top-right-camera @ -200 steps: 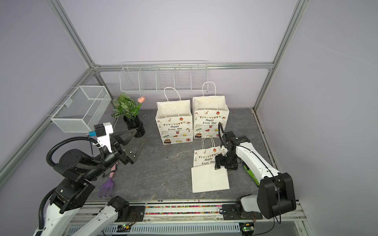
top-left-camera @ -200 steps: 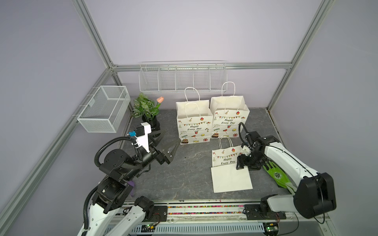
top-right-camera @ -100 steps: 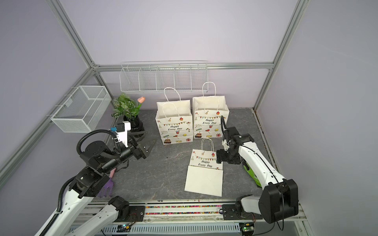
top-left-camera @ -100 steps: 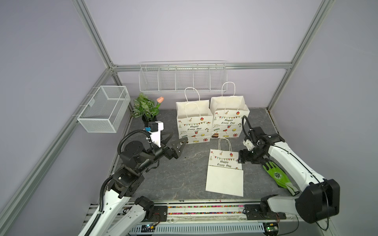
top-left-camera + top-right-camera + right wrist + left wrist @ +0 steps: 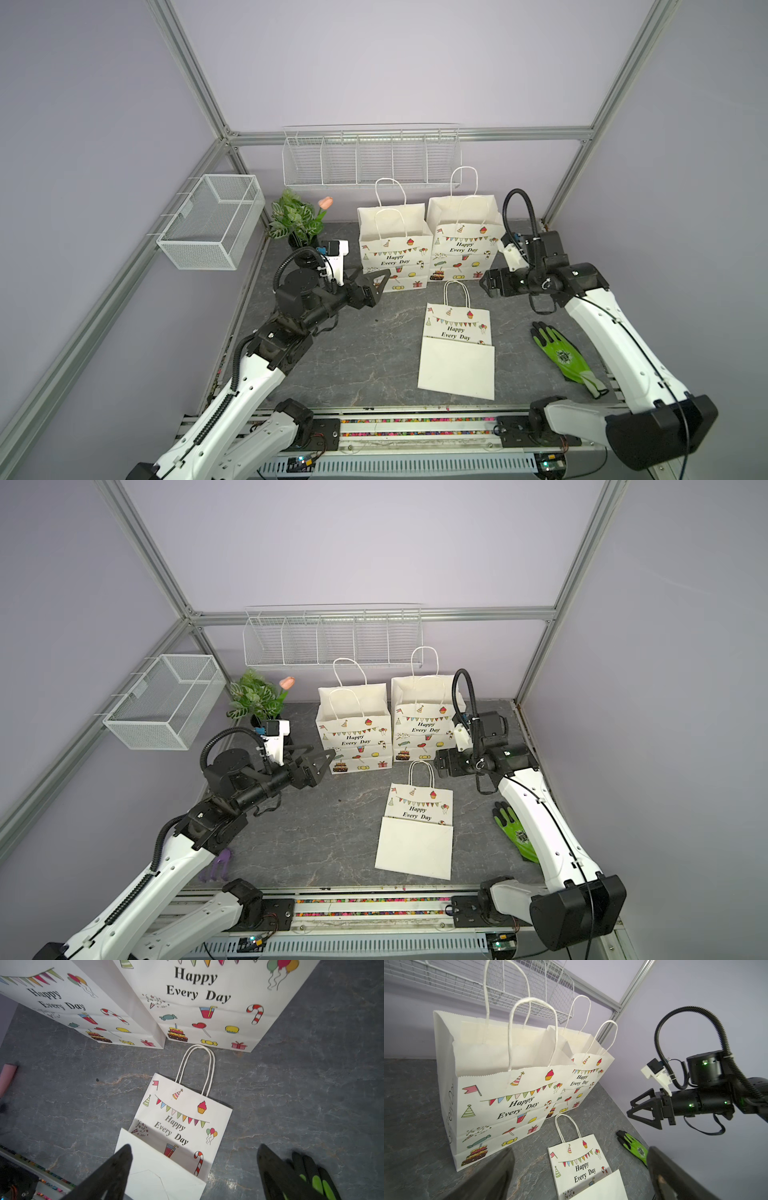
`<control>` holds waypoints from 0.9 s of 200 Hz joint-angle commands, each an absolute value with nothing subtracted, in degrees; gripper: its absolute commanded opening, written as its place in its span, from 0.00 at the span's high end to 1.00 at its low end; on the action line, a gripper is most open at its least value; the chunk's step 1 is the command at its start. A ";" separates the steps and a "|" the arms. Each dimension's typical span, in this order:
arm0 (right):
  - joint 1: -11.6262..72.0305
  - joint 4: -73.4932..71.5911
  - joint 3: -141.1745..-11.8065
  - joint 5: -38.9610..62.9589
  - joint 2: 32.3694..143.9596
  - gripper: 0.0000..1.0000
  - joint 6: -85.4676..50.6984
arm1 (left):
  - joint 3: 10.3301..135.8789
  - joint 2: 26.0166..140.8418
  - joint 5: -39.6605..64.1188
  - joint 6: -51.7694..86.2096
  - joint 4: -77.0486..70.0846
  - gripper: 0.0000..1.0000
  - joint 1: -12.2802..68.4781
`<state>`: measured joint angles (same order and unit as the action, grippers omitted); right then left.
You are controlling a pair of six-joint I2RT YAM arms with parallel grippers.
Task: Put away the paper bag
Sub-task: Pick up the paper bag from the center of the board.
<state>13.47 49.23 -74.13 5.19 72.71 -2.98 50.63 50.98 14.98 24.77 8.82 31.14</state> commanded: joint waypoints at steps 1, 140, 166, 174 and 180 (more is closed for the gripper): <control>12.03 43.10 -76.37 6.59 75.08 0.10 -0.16 | 49.87 51.59 8.72 23.61 7.19 0.00 30.96; 16.68 34.71 -73.09 27.75 65.97 0.24 -3.43 | 49.87 68.77 2.04 8.11 -7.51 0.03 23.85; 16.92 34.99 -72.01 28.09 65.22 0.24 -3.34 | 53.63 73.61 10.49 9.32 -6.94 0.16 23.71; 16.90 35.22 -71.82 28.12 65.13 0.23 -3.33 | 54.66 74.64 12.37 9.63 -6.23 0.20 23.67; 17.04 35.20 -71.60 28.12 65.05 0.21 -3.32 | 55.29 75.16 13.58 9.67 -5.52 0.21 23.78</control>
<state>16.62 35.22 -73.63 26.59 64.93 -2.98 51.70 72.79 5.02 10.11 -5.76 23.83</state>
